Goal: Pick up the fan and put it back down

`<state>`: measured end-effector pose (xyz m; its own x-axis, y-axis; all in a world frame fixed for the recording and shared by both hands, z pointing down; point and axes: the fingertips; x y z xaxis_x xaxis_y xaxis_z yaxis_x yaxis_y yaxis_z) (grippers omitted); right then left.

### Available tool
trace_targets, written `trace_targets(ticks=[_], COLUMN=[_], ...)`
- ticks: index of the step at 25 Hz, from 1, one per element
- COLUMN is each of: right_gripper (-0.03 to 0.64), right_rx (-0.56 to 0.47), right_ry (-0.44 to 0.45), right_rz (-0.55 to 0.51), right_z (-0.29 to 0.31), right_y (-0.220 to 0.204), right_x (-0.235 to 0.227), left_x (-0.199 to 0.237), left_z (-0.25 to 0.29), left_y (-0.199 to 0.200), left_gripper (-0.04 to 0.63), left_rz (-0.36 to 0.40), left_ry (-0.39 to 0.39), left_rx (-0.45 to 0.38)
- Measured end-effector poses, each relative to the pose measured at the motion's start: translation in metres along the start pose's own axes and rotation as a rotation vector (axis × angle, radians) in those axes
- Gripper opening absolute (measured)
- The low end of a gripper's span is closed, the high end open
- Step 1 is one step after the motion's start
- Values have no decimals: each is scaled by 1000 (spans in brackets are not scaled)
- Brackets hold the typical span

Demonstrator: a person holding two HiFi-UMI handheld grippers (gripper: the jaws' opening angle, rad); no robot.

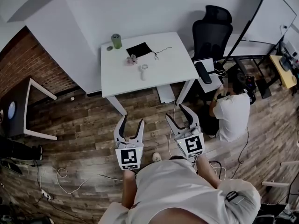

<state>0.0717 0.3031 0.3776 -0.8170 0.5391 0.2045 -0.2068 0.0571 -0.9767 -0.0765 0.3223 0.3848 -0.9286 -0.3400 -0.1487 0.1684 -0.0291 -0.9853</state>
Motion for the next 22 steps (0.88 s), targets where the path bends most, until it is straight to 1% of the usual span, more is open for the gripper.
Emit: trace_targets(ticks=[4,11,22], right_gripper=[253,253,253], right_rx=[-7,24,35], right_ry=[-10,-36,-27], right_rz=[-12,-4,-3], right_z=[15,30,74], right_y=[3,-7,-11], right_x=[0,-13,-38], left_x=[11,22,42], left_z=[13,33,77], left_y=[-4,-6,-6], left_gripper=[255,253,253], left_rz=[-4,-21,-32], left_ry=[-16,-27,-18], left_rx=[-1,-8,2])
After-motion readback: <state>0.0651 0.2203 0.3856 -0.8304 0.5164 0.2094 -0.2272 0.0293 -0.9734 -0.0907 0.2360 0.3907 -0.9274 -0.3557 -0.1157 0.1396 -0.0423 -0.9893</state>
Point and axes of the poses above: the fingertips, and each gripper's own axes: z forward along the fingers, x to its left, y out of its top
